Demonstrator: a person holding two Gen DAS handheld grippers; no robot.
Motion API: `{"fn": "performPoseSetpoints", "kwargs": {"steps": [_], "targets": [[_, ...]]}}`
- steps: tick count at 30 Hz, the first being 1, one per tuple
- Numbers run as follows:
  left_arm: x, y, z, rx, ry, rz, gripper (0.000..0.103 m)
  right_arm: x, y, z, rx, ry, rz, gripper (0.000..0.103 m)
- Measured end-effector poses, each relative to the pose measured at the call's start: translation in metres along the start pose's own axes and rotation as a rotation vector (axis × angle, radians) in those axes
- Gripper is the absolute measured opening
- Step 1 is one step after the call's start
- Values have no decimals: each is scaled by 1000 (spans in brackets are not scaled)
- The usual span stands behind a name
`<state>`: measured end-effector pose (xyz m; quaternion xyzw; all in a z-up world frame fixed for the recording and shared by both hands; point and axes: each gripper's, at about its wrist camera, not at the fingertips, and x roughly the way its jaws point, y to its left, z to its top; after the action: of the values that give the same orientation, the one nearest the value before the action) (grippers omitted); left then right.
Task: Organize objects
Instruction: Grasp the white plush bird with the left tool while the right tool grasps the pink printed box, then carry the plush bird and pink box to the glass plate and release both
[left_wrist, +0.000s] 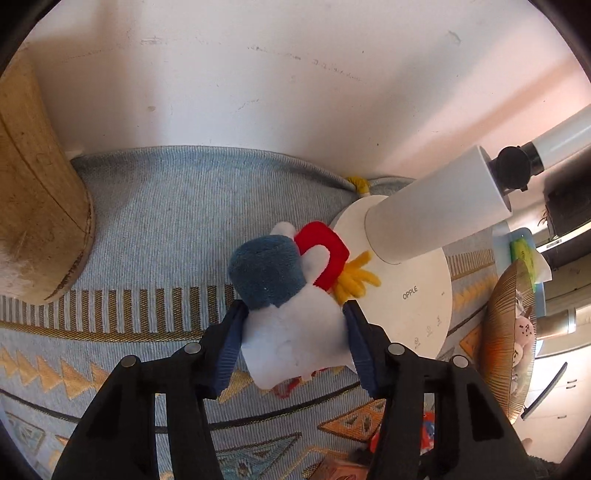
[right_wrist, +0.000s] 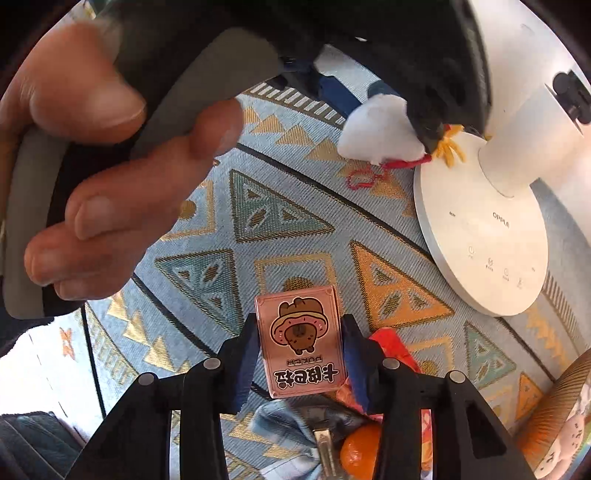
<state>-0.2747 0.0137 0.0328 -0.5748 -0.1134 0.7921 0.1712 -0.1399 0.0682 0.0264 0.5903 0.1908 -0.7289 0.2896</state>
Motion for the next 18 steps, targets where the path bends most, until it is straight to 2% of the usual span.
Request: {"fn": "performPoseSetpoints", "kwargs": {"steps": [2,5,7,9,11,14,16,18], "targets": [[-11,2,-7,-5,-15,10,50,-11,-9,-4,83,-33,79,42],[-38,6,-22,-24,-46,17,51,-39,-28,-16,222,-110,246,42],[-58,8,-31,-29,-61,23,51,-60,-36,-27,274,-160,297,42],[-76,2,-41,-27,-76,24,50,-81,-42,-38,303,-203,307,42],[-91,-6,-44,-16,-86,14,50,-103,-48,-51,328,-245,296,42],[-105,-40,-53,38,-102,0,50,-138,-66,-71,385,-307,242,42],[-112,-60,-52,82,-112,-27,50,-164,-85,-90,431,-349,152,42],[-118,-91,-54,130,-118,-57,51,-187,-108,-106,497,-382,27,42]]}}
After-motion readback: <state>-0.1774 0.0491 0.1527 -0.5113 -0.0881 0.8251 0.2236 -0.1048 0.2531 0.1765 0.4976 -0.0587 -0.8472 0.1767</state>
